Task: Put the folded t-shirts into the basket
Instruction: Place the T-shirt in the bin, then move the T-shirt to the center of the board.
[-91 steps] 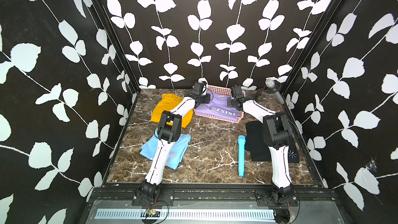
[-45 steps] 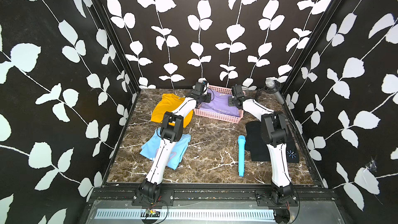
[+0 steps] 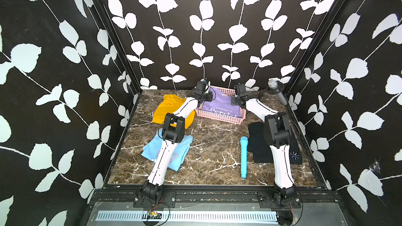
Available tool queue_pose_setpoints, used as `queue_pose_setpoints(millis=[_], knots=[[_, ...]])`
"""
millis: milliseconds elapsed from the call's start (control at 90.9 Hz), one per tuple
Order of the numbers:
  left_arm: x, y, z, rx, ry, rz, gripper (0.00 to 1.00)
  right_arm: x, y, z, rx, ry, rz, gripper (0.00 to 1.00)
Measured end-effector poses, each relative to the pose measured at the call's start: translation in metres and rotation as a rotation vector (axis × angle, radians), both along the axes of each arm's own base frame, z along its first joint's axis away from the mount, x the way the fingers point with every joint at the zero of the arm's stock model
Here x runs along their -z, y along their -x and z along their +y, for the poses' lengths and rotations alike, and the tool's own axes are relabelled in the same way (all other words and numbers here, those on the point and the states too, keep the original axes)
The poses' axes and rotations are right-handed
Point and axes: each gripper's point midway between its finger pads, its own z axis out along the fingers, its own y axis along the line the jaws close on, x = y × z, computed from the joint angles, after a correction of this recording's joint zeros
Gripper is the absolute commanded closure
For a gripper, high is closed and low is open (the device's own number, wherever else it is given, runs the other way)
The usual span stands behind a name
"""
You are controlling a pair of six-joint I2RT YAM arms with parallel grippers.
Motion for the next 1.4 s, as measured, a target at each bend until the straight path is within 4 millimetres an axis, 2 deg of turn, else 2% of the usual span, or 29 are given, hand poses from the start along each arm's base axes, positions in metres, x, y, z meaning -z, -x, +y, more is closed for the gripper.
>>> queue_pose_setpoints(millis=[165, 242, 341, 550, 715, 825, 913, 990, 1089, 1144, 1210, 1397], knots=[[0.001, 0.008, 0.004, -0.006, -0.004, 0.030, 0.49, -0.002, 0.009, 0.001, -0.025, -0.011, 0.018, 0.44], [0.000, 0.016, 0.006, -0.008, -0.005, 0.055, 0.45, -0.012, 0.020, 0.004, -0.054, -0.034, 0.021, 0.42], [-0.011, 0.029, 0.010, -0.005, 0.001, 0.077, 0.44, -0.029, 0.037, 0.007, -0.097, -0.068, 0.020, 0.36], [-0.051, 0.063, 0.020, 0.009, 0.010, 0.082, 0.41, -0.067, 0.089, 0.011, -0.184, -0.138, 0.026, 0.29], [-0.077, 0.105, 0.044, 0.002, -0.028, 0.075, 0.37, -0.068, 0.143, 0.023, -0.248, -0.157, 0.094, 0.28], [-0.083, 0.140, 0.073, -0.030, -0.092, 0.074, 0.33, -0.054, 0.184, 0.060, -0.334, -0.179, 0.162, 0.26], [-0.081, 0.162, 0.101, -0.071, -0.131, 0.084, 0.32, -0.033, 0.224, 0.105, -0.422, -0.229, 0.237, 0.21], [-0.072, 0.174, 0.135, -0.135, -0.154, 0.108, 0.31, -0.013, 0.257, 0.141, -0.479, -0.282, 0.306, 0.18], [-0.057, 0.181, 0.186, -0.252, -0.180, 0.141, 0.27, 0.009, 0.288, 0.185, -0.528, -0.347, 0.377, 0.17], [-0.050, 0.182, 0.211, -0.318, -0.192, 0.154, 0.26, 0.019, 0.297, 0.203, -0.533, -0.369, 0.401, 0.17], [-0.046, 0.183, 0.229, -0.371, -0.195, 0.160, 0.24, 0.029, 0.305, 0.226, -0.528, -0.400, 0.428, 0.17], [-0.053, 0.179, 0.238, -0.413, -0.181, 0.134, 0.23, 0.047, 0.309, 0.277, -0.489, -0.489, 0.467, 0.17]])
